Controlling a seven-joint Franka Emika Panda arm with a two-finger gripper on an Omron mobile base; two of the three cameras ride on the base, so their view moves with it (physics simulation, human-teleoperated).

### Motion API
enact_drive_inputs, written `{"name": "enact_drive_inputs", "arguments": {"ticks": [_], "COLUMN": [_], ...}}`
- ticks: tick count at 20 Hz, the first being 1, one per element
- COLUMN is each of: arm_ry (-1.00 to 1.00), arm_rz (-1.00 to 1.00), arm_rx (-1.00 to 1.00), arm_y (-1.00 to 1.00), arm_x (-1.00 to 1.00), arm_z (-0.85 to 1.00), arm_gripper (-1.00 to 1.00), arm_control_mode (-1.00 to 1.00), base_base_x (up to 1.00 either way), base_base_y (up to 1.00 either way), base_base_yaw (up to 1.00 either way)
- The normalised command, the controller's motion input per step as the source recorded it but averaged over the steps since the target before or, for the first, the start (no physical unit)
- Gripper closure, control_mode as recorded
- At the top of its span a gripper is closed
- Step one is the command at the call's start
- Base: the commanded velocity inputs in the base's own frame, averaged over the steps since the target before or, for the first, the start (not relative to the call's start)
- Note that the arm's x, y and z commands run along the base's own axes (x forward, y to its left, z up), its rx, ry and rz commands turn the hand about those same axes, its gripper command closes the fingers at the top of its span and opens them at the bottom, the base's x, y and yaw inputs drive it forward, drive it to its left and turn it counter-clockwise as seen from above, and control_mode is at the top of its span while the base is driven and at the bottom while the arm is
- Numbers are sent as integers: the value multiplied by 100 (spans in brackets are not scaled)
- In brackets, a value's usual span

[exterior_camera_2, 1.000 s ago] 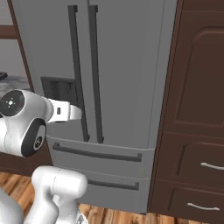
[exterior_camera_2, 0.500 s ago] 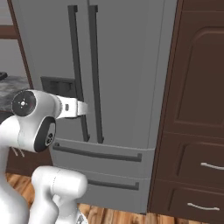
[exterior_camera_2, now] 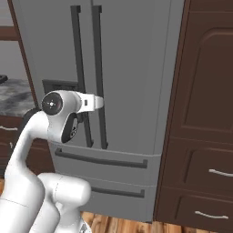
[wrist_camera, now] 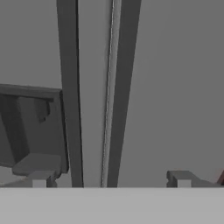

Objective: Take the donuts from the fridge and place them on the empty tray on the dining counter.

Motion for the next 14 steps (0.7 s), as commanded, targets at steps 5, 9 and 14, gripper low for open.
{"name": "enact_drive_inputs", "arguments": {"ticks": [5, 9, 14], "arm_ry": [0, 0, 0], "arm_rz": [0, 0, 0], "arm_rx": [4, 1, 0], "arm_y": [-10, -6, -3], "arm_x": [99, 99, 98], "arm_z": [1, 0, 0], "arm_gripper": [-100, -100, -100], "arm_control_mode": [-100, -100, -100], "base_base_x": [0, 0, 0], "base_base_y": [0, 0, 0], "base_base_yaw": [0, 0, 0]}}
